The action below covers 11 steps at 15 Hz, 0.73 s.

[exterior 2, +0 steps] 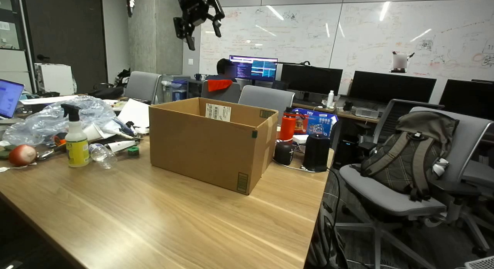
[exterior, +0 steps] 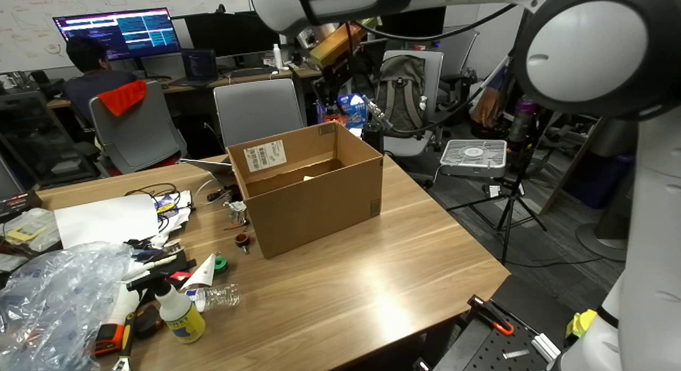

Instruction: Put all the towels into the box.

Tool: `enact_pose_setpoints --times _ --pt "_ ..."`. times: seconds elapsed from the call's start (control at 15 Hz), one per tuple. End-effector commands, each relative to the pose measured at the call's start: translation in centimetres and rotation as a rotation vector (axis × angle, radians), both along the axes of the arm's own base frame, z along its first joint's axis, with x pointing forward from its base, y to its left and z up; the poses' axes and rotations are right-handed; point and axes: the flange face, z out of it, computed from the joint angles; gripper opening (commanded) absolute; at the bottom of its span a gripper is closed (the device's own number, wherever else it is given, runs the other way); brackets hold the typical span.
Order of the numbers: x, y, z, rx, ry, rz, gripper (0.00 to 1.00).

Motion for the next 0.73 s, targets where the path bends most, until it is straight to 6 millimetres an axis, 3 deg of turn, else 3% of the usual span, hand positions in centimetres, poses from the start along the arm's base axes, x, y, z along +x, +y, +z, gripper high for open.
enact_pose_setpoints --times 0.0,0.33,0.67 --pt "-6.4 -0.1 2.8 0.076 0.046 -0.023 1.00" --pt "-14.5 0.6 4.3 0.182 0.062 -0.041 1.00" --pt "-20.9 1.7 2.8 0.280 0.032 -0.069 1.00"
